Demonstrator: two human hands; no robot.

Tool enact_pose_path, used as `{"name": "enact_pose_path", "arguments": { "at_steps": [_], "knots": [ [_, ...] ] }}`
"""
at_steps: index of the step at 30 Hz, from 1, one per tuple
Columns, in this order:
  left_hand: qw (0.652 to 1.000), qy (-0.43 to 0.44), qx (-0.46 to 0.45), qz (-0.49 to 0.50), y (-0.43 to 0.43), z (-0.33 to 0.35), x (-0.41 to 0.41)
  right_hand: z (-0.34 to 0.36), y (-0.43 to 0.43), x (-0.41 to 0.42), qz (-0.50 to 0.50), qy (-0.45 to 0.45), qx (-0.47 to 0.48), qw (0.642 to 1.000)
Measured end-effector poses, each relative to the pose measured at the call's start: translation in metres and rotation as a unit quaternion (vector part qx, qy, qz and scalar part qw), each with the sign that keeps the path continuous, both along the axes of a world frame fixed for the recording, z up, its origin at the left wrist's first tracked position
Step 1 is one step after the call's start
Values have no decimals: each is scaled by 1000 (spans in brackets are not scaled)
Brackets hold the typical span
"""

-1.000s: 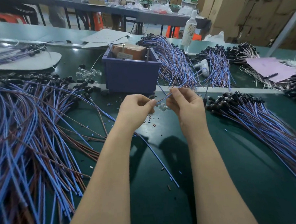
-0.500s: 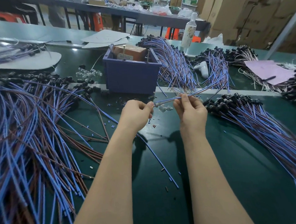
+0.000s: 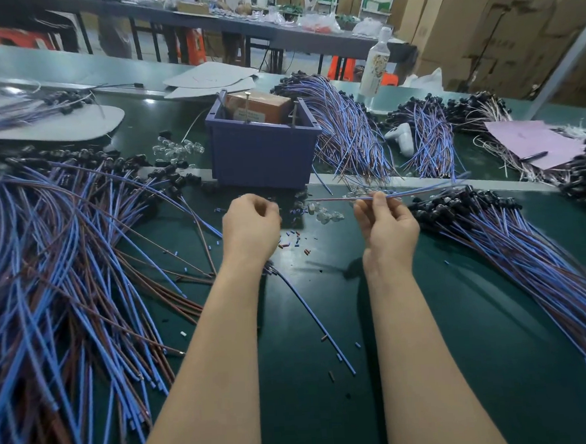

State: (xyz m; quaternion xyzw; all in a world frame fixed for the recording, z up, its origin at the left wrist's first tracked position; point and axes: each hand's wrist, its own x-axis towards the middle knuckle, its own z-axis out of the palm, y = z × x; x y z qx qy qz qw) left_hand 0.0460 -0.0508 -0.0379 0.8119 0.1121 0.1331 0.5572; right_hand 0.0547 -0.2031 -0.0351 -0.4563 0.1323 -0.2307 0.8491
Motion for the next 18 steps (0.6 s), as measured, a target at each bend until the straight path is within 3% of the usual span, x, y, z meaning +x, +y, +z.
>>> {"name": "enact_pose_path", "arguments": {
  "at_steps": [5, 9, 12, 16, 18],
  "knots": [
    [995, -51, -15, -81, -15, 2, -4, -1, 9, -1, 50, 3, -53, 997],
    [991, -31, 54, -120, -18, -1, -4, -3, 11, -2, 80, -4, -84, 993],
    [991, -10, 64, -117, -16, -3, -4, -3, 12, -1, 88, -1, -81, 993],
    [990, 7, -7, -144, -13, -2, -5, -2, 12, 0, 100, 6, -52, 994],
    [989, 4, 19, -144, -15, -2, -4, -3, 12, 0, 103, 12, -41, 994]
  ]
}}
